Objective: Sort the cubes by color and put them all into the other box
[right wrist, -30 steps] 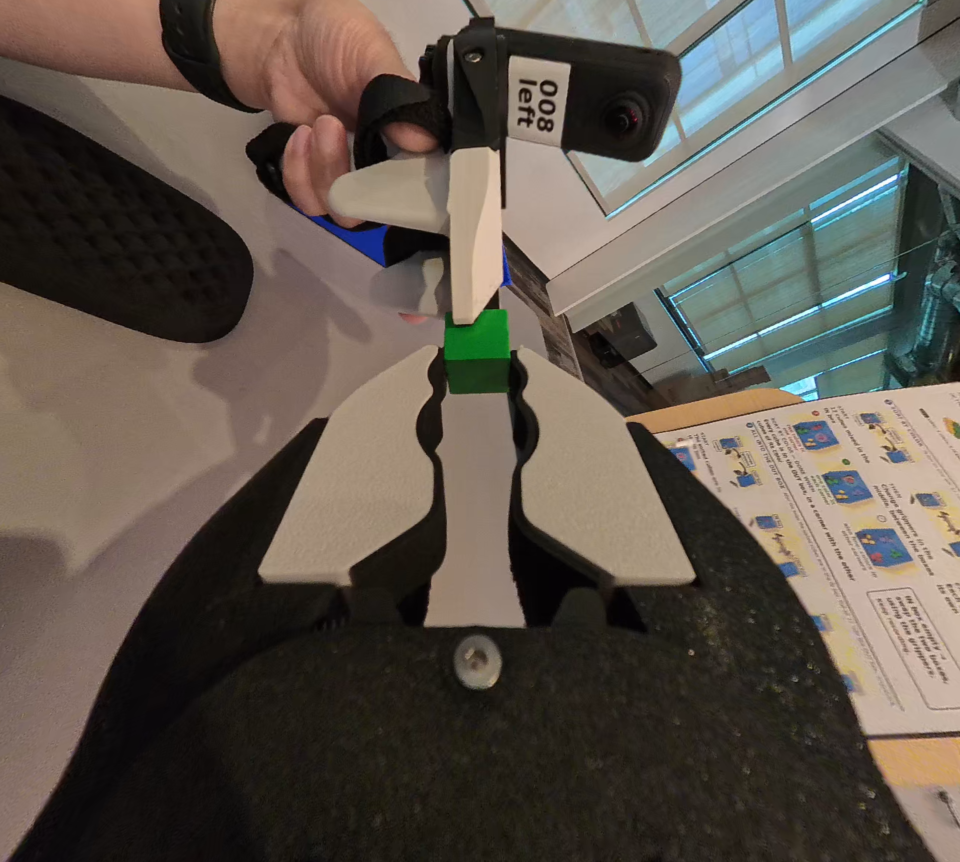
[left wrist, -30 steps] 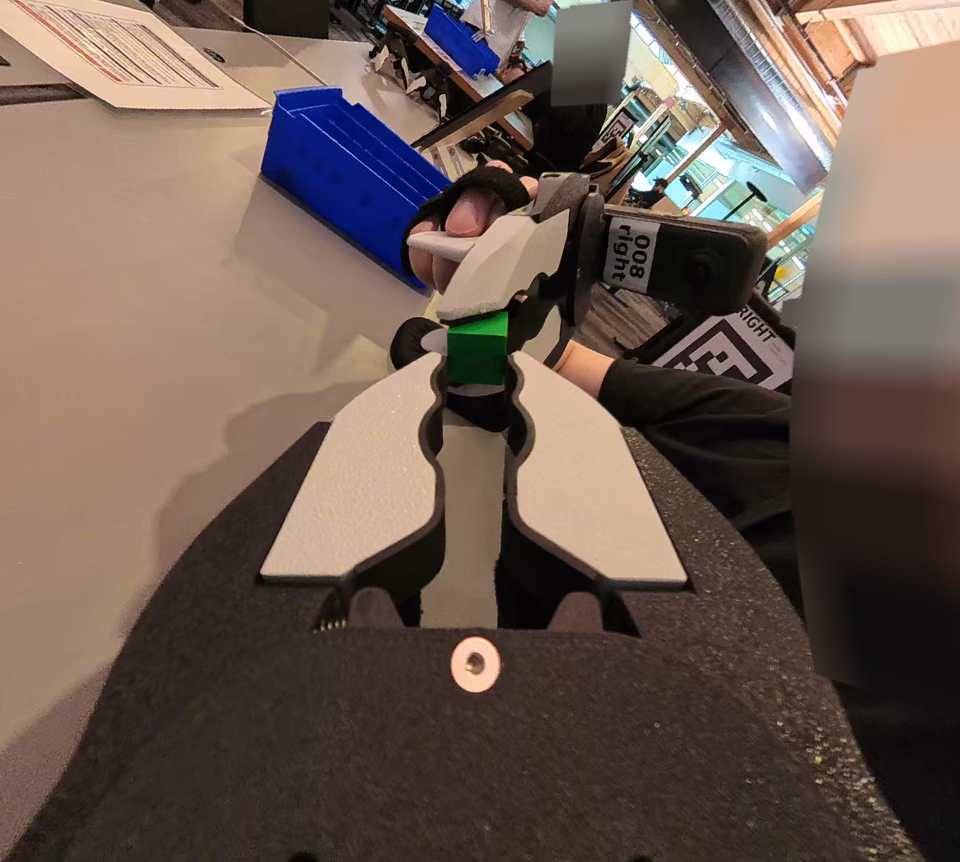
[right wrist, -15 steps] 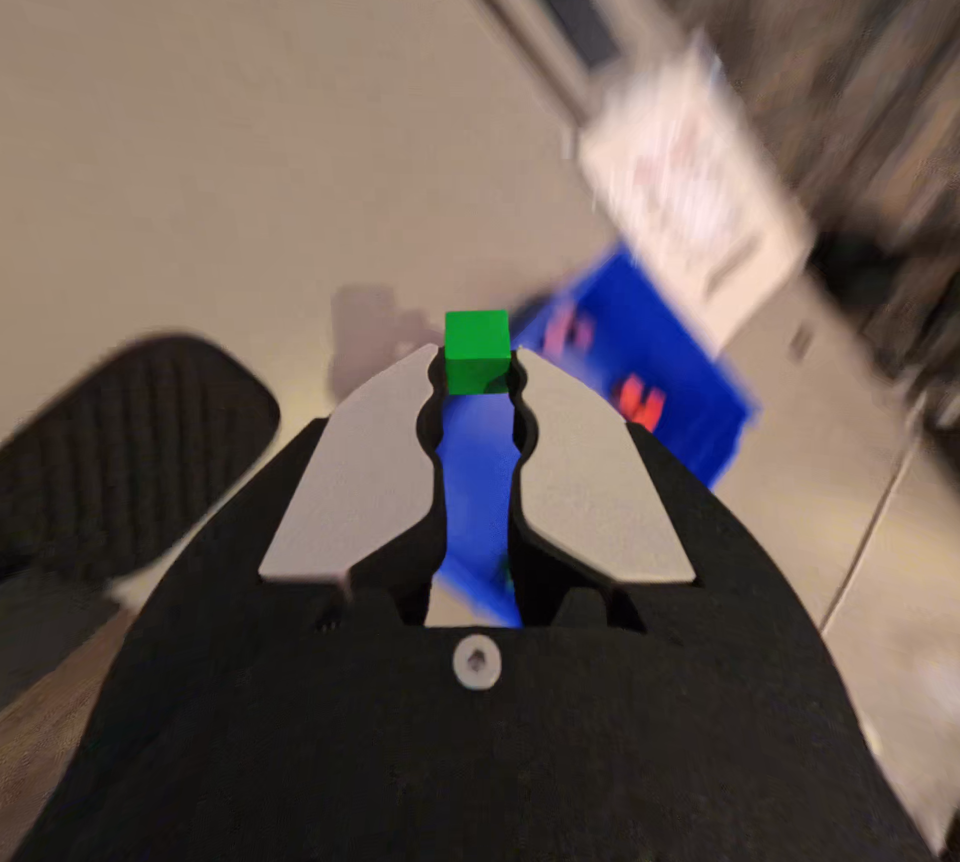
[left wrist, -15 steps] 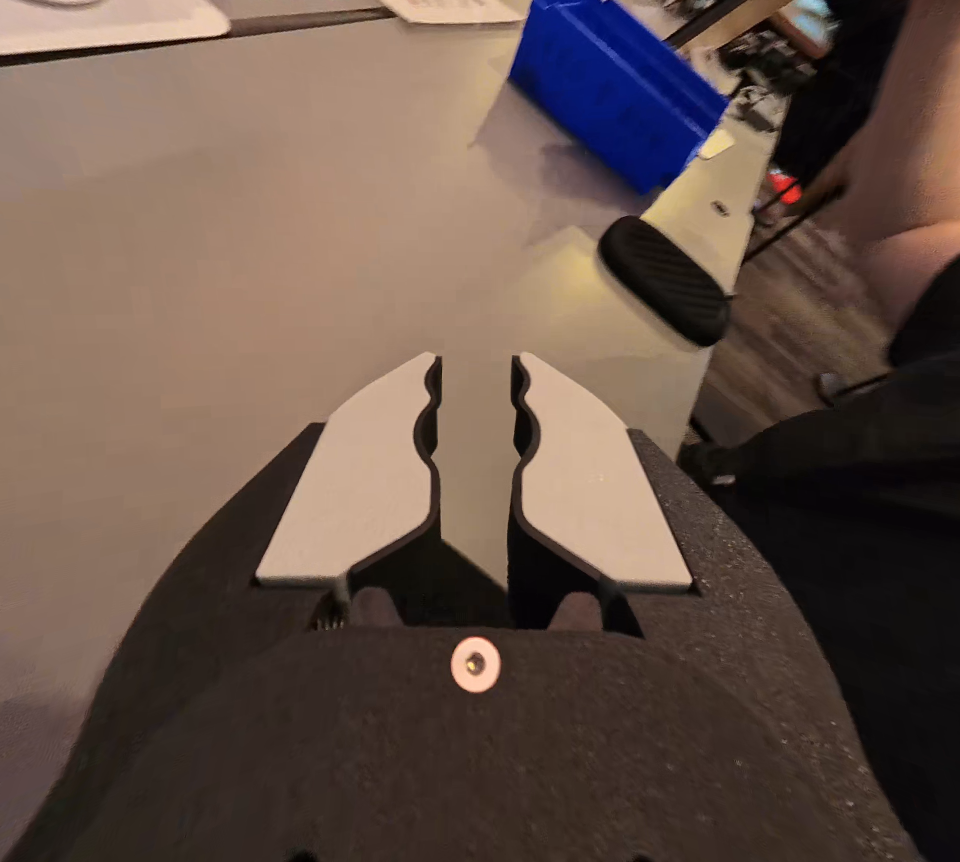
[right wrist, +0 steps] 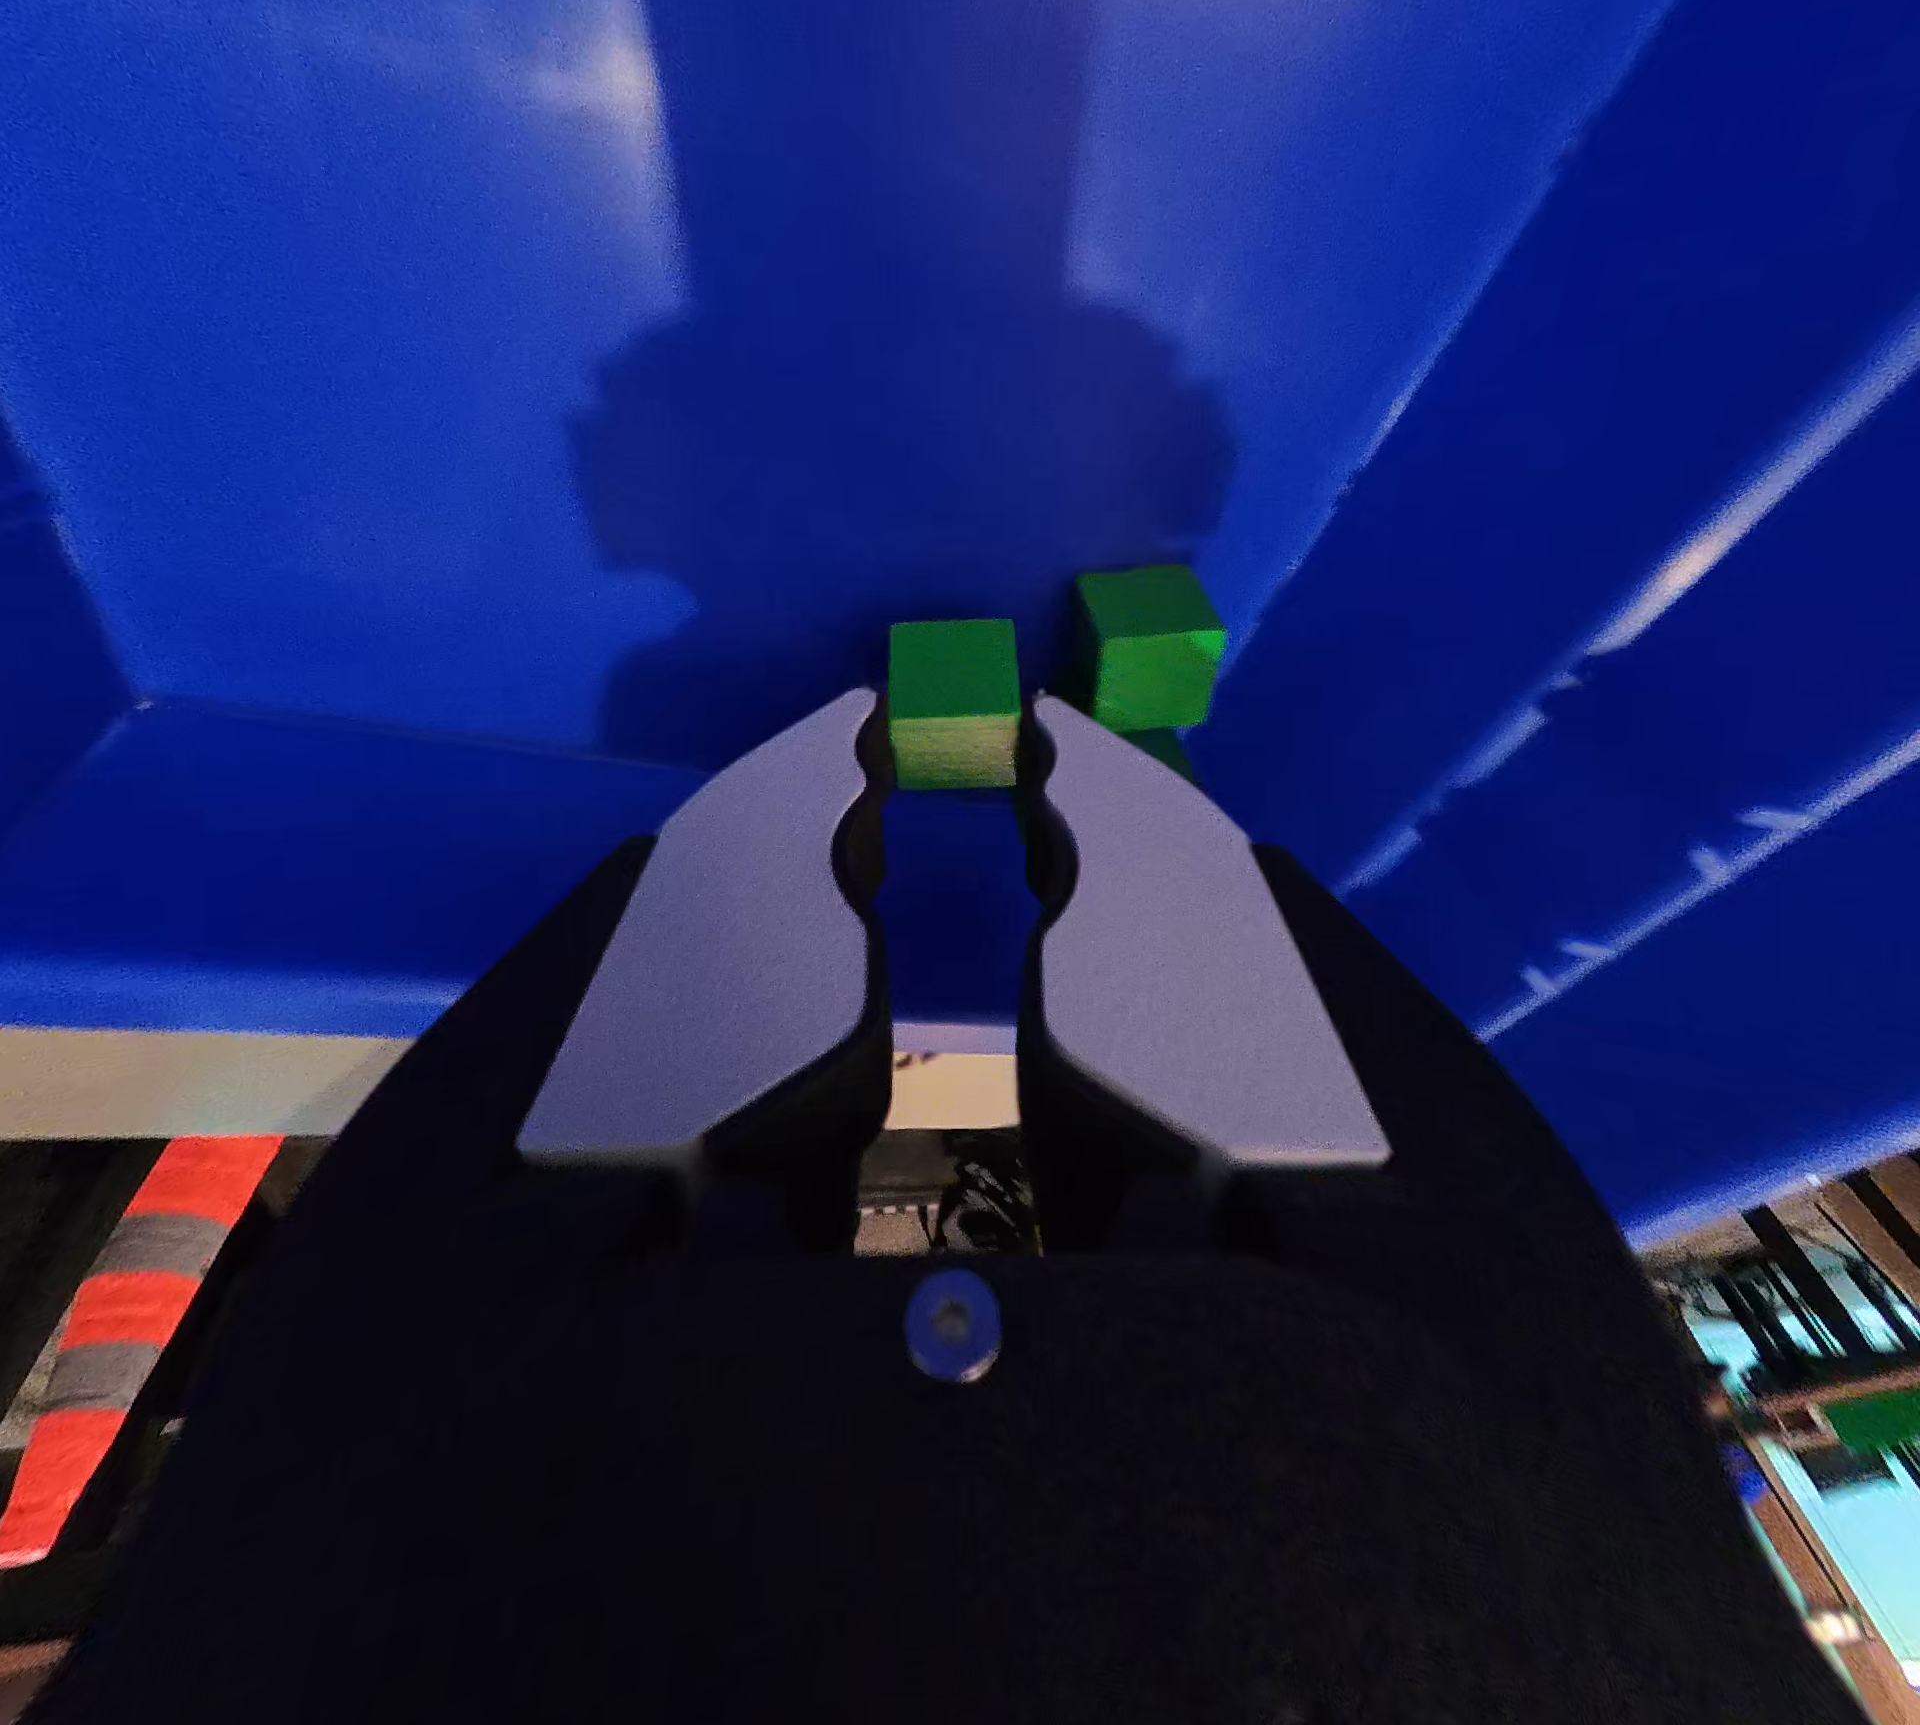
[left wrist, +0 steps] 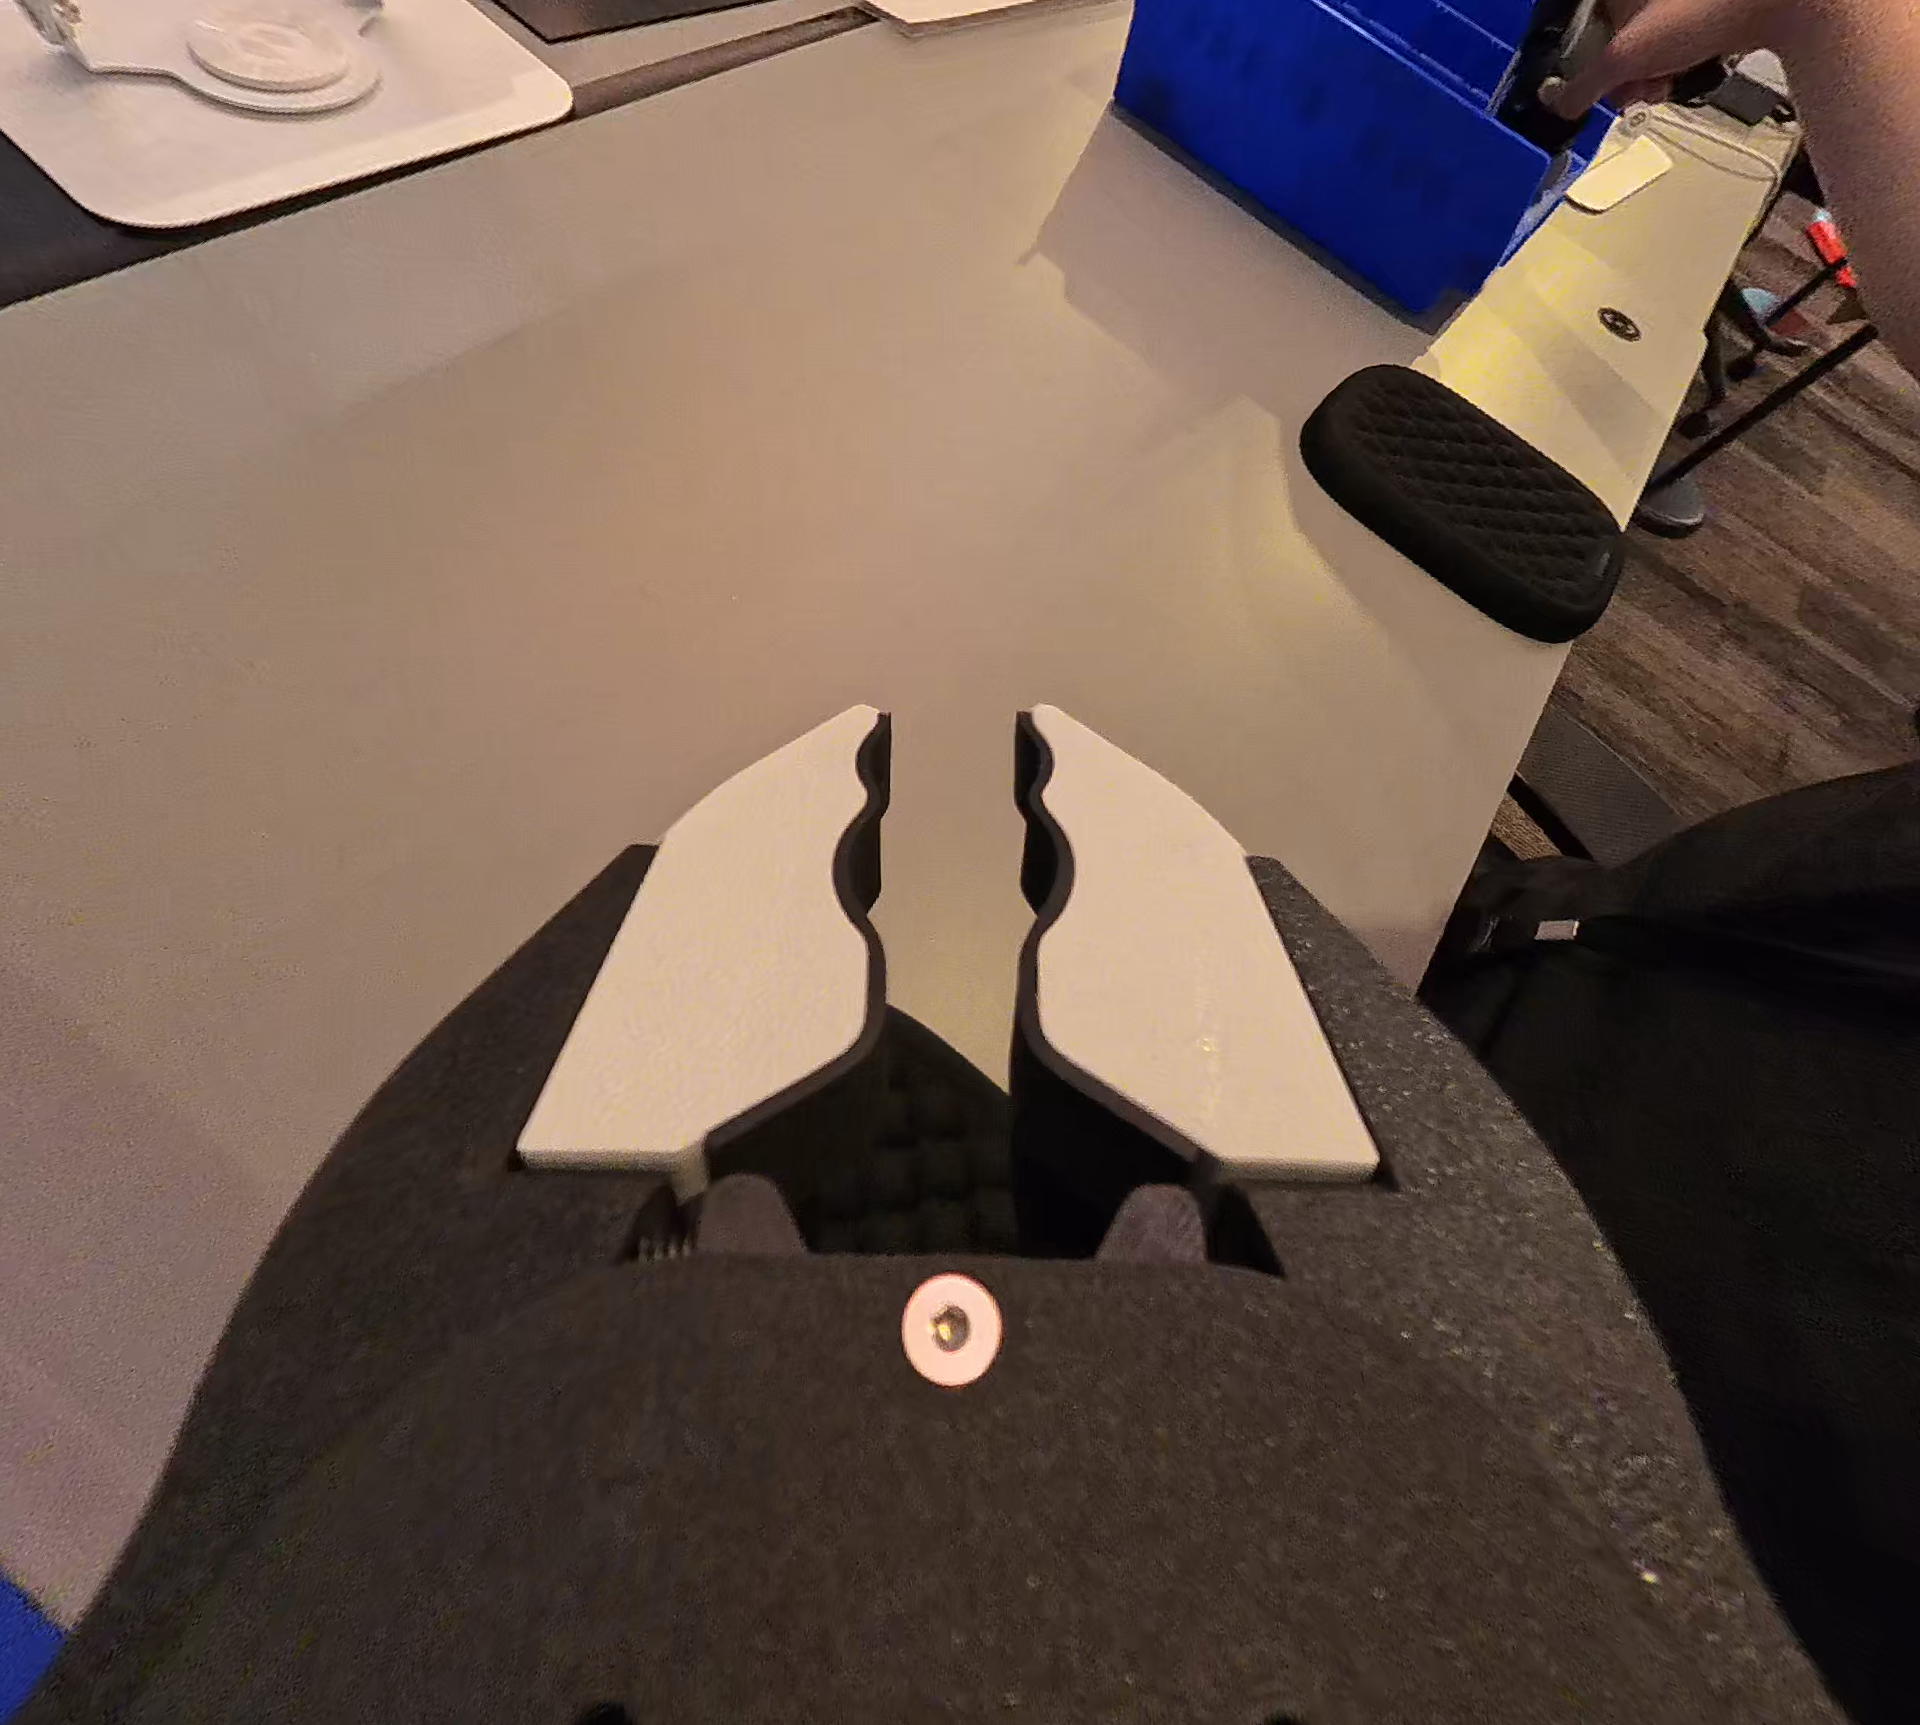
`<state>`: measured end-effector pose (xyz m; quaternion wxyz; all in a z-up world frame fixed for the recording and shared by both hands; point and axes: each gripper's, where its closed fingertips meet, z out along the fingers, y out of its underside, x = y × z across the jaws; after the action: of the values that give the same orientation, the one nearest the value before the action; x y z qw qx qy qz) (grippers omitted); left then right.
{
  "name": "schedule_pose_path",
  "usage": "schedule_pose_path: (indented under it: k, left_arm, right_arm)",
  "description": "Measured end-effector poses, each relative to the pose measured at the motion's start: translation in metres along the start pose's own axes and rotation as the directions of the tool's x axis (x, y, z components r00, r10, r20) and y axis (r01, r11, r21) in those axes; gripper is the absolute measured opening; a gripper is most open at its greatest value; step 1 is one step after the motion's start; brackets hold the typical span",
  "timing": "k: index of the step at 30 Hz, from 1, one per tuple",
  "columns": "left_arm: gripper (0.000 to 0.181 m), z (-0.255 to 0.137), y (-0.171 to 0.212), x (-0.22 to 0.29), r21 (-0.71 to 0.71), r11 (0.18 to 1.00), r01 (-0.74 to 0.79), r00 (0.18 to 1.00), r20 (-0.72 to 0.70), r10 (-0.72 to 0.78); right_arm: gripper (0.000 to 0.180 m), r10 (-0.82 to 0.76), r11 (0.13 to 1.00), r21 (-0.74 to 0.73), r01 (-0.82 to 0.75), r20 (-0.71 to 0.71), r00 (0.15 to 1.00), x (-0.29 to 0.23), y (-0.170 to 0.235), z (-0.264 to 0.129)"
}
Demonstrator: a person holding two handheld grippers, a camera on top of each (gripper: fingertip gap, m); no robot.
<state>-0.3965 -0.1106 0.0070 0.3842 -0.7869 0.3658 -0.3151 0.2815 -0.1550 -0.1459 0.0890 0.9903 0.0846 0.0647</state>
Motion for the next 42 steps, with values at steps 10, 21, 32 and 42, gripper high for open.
schedule_pose_path:
  k: [10,21,32,42]
  left_arm:
    - [0.021,-0.031,0.008,-0.009,0.04,0.999,0.024,0.996,0.089,-0.027]
    - [0.034,-0.155,0.045,-0.176,-0.186,0.982,-0.033,0.817,0.56,0.133]
    - [0.048,-0.122,0.099,-0.298,-0.38,0.924,-0.054,0.87,0.436,0.23]
    - [0.046,-0.089,0.123,-0.321,-0.53,0.837,-0.135,0.902,0.284,0.325]
  right_arm:
    - [0.034,-0.019,0.982,0.184,0.046,-0.149,0.989,0.0,-0.012,-0.076]
    - [0.032,-0.249,0.652,0.663,0.37,-0.274,0.929,-0.144,-0.063,-0.207]
    - [0.035,-0.413,0.633,0.575,0.518,-0.315,0.855,-0.215,-0.103,-0.214]
    - [0.034,-0.406,0.645,0.579,0.499,-0.294,0.865,-0.219,-0.085,-0.219]
